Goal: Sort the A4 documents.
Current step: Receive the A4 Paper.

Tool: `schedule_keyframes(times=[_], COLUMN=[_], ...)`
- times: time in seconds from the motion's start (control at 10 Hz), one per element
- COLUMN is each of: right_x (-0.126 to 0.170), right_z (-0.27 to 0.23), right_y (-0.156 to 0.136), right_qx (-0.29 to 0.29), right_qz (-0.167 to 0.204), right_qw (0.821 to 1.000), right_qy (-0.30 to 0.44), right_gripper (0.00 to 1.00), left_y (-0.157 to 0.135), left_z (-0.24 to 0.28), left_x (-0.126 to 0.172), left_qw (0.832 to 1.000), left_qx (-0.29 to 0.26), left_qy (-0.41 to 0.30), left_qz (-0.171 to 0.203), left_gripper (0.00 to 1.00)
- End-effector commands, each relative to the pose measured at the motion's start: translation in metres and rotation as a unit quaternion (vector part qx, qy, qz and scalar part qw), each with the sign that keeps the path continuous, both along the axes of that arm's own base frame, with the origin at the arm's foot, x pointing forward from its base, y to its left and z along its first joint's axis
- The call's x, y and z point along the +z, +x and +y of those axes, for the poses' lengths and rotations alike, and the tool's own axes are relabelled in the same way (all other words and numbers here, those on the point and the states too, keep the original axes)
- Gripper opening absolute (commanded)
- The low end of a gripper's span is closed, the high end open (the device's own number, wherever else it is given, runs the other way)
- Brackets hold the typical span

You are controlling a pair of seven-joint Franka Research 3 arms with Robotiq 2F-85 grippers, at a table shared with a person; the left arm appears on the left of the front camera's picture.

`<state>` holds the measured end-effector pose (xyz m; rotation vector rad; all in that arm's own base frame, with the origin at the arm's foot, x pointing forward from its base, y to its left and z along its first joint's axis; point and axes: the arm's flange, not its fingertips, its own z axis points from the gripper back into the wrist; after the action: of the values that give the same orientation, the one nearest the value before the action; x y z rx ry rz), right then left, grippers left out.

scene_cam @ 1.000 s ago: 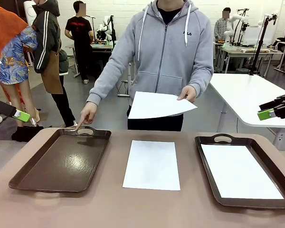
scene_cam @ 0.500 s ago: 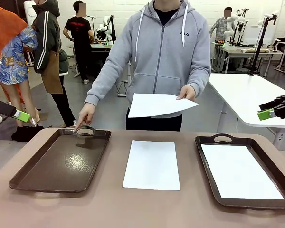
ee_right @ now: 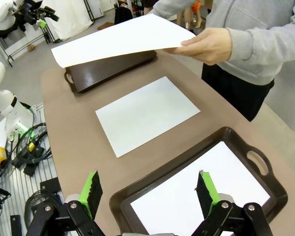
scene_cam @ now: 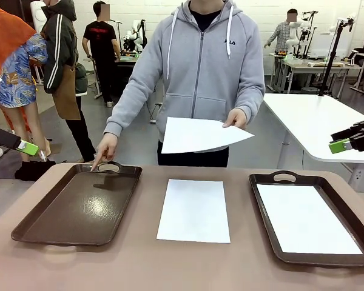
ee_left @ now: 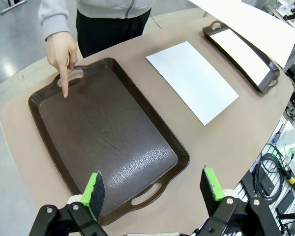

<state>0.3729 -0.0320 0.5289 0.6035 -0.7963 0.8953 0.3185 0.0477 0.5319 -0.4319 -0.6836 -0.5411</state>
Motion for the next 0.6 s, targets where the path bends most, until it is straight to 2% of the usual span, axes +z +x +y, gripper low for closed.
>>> schedule_keyframes(times=[0.0,0.2,0.3,0.5], right_x=[0.000,0.000,0.000,0.000], right_z=[-0.001,-0.001,-0.001,-0.001], right_y=[0.000,0.000,0.000,0.000], right_qx=[-0.001,-0.001,-0.001,-0.001], right_qz=[0.000,0.000,0.000,0.000], right_qw=[1.000,1.000,1.000,1.000], right_qy=[0.001,0.001,0.001,0.001], right_gripper=[1.00,1.00,1.00,1.00], left_y=[0.001,0.000,0.012,0.032], left_z=[0.001,0.000,-0.006,-0.016], left_x=[-0.002,0.000,-0.006,-0.011], left_qw=[1.000,1.000,0.999,0.994], left_qx=[-0.006,0.000,-0.004,0.042], left_qy=[-0.004,0.000,-0.037,-0.087], left_qz=[-0.005,0.000,0.019,0.046], left_gripper=[1.00,1.00,1.00,1.00])
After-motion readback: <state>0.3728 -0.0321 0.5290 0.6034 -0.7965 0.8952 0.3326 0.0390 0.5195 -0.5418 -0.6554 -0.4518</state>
